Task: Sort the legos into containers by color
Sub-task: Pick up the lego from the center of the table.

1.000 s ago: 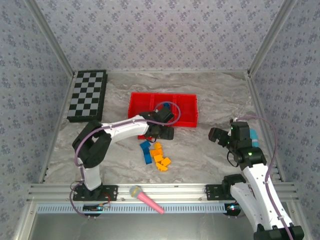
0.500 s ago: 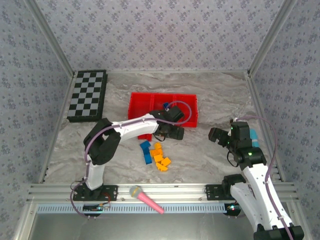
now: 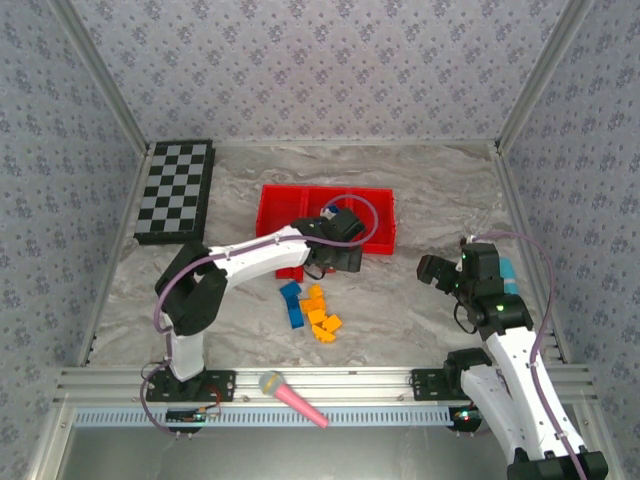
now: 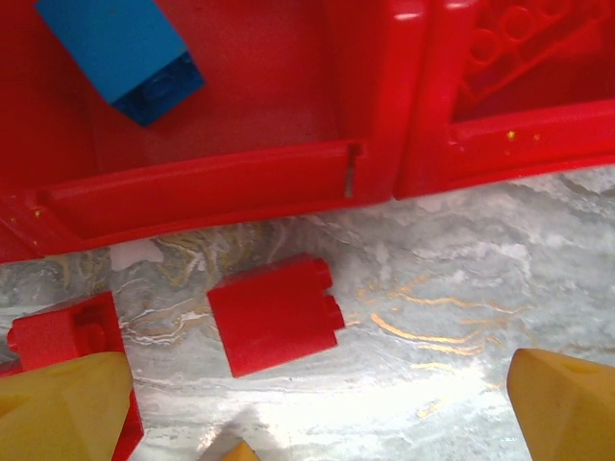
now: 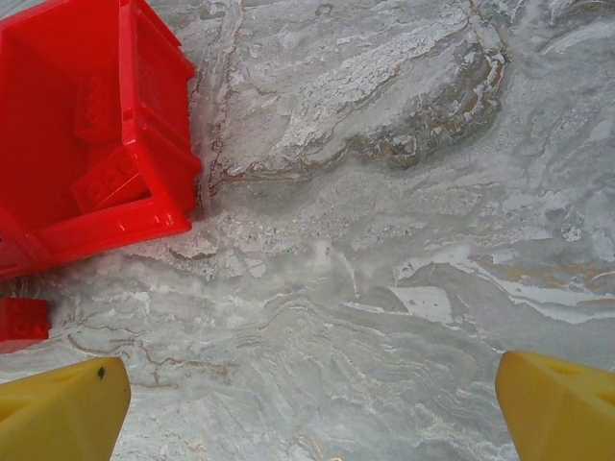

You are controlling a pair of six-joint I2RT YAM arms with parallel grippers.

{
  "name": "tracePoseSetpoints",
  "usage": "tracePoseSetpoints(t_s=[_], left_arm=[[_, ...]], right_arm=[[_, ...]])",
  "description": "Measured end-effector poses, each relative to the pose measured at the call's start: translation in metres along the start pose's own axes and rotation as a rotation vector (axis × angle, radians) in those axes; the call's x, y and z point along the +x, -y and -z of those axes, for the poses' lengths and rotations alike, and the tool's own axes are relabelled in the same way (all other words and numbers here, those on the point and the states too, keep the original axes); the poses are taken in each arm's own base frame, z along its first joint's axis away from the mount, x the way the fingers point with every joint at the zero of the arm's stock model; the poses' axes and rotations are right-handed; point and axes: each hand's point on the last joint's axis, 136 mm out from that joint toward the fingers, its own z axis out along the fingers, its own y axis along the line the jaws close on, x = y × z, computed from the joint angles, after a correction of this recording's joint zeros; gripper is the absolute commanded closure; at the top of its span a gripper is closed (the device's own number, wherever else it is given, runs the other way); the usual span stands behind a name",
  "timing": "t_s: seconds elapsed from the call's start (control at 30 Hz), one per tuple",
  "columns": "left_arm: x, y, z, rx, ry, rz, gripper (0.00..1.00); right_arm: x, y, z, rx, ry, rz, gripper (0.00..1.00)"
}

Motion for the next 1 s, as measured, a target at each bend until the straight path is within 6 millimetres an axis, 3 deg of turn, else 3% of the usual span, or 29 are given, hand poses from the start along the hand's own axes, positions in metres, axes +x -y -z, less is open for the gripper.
tracePoseSetpoints(t_s=[0.17,0.27,0.5,1.0], left_arm=[[0.003,-0.006,-0.005,-0.026,0.000,0.046,0.01],[0.002,-0.007,-0.009,-0.038,0.008,0.071,0.07],[0.008,-0.010,-0.032,-0.072,0.000,0.100,0.12],[0.020,-0.020,-0.060,-0.117,0.016,0.171,0.34]], right_arm=[[0.000,0.000,0.000,-0.001,0.000,0.000,0.00],[0.000,-0.001,0.000,-0.008,-0.003,0.000,0.01],[0.000,-0.004,0.000,-0.025,-0.002,0.005,0.01],[-0.001,-0.007,0.001,-0.046,0.009,0.007,0.02]])
